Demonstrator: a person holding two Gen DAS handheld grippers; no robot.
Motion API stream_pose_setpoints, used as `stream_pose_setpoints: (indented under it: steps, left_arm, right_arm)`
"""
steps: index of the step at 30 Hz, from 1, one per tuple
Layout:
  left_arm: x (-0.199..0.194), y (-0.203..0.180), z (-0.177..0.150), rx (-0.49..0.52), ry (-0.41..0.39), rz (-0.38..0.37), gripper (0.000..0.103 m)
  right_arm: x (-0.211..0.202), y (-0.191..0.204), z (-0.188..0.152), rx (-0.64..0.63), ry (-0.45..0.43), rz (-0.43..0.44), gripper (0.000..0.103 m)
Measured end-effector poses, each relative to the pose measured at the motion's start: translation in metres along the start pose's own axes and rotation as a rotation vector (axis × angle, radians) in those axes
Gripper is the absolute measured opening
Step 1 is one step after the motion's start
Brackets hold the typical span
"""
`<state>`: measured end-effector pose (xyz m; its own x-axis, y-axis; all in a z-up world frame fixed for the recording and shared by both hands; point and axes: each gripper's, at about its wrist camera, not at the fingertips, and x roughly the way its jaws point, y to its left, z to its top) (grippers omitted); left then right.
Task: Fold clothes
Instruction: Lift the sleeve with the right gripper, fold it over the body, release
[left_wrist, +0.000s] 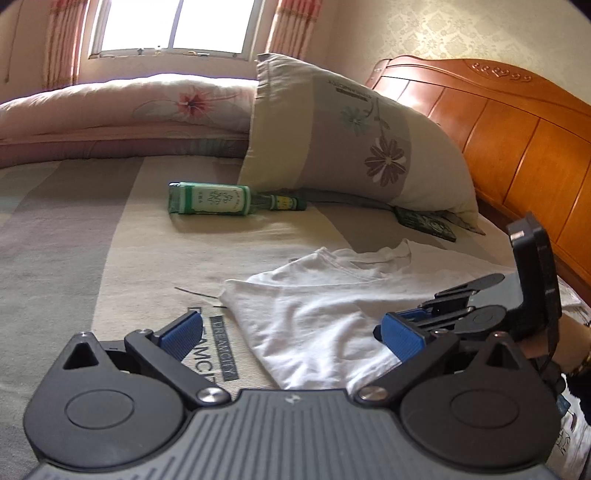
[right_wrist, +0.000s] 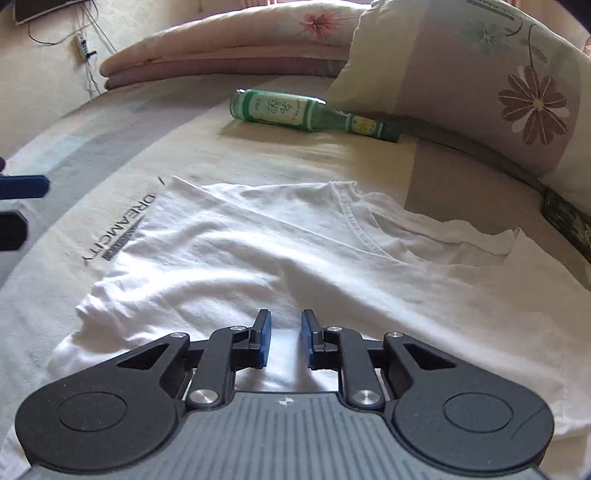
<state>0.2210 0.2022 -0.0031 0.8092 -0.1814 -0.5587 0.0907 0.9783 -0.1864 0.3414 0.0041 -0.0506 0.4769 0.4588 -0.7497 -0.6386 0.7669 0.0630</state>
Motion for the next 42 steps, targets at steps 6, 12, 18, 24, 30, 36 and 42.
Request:
stream_pose_setpoints:
  steps: [6,12,18,24,30,36,42]
  left_arm:
    - [-0.001,0.014,0.000,-0.034,0.009,-0.014,0.102]
    - [-0.018,0.029,0.004,-0.056,-0.018,0.033,0.102]
    - [-0.023,0.052,0.004,-0.127,-0.036,0.057,0.102]
    - [-0.028,0.074,0.004,-0.198,-0.053,0.082,0.102]
    - [-0.031,0.082,0.005,-0.218,-0.062,0.103,0.102]
    - [-0.036,0.087,0.005,-0.235,-0.082,0.077,0.102]
    - [-0.028,0.088,0.003,-0.258,-0.057,-0.004,0.102]
  right_arm:
    - [-0.028,0.030,-0.020,-0.022,0.056,0.029,0.024]
    - [-0.017,0.051,0.036,-0.023,-0.060,0.082,0.024]
    - [0.043,0.078,0.069,-0.079,-0.063,0.084,0.024]
    - [0.069,0.100,0.064,-0.110,-0.017,0.160,0.025]
    - [0.053,0.097,0.074,-0.095,-0.080,0.131,0.024]
    - [0.066,0.076,0.093,-0.143,-0.063,0.177,0.058]
    - [0.061,0.073,0.103,-0.184,0.012,0.178,0.060]
